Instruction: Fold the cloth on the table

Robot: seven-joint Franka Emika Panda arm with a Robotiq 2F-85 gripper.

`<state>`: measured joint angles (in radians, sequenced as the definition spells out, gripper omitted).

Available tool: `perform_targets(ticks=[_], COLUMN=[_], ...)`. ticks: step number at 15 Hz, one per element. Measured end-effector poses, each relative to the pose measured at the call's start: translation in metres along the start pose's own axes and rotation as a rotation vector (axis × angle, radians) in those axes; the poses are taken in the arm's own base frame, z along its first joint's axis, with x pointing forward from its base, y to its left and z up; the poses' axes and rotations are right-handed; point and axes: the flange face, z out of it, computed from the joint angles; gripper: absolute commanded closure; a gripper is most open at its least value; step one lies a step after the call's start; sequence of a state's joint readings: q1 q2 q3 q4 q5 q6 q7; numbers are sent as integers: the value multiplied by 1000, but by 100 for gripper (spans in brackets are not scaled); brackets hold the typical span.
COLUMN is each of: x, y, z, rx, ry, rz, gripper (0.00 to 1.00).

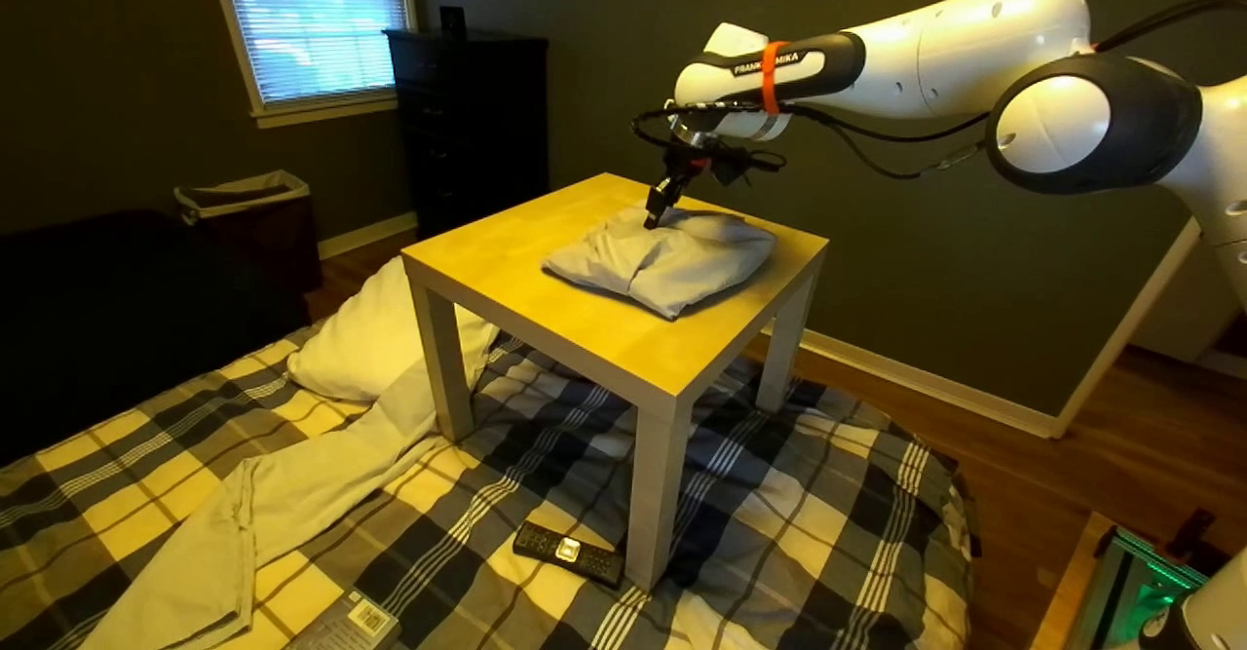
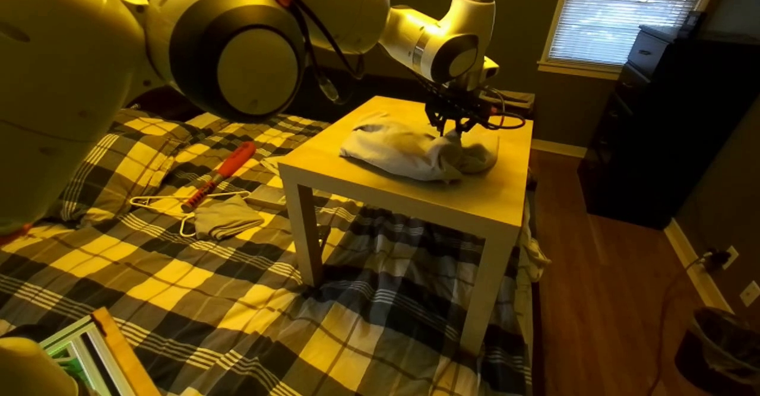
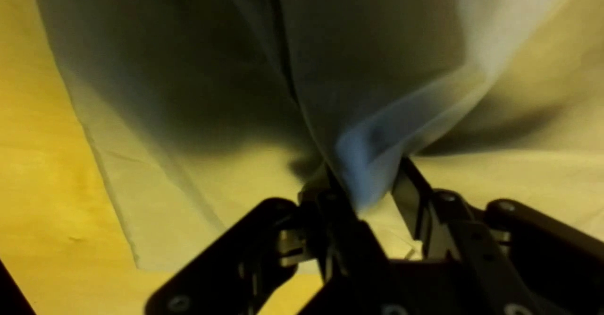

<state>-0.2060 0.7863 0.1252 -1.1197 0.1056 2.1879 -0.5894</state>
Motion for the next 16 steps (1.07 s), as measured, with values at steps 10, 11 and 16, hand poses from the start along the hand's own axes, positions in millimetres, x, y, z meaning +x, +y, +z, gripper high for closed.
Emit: perform_targets(ticks=[10,11,16], x=[32,38,56], y=[1,0,-5], z=[-62,-72,-94], rx=[-46,-59,-139], ry=[79,95,118], rz=[-12,-24,-144], gripper=[99,99,99])
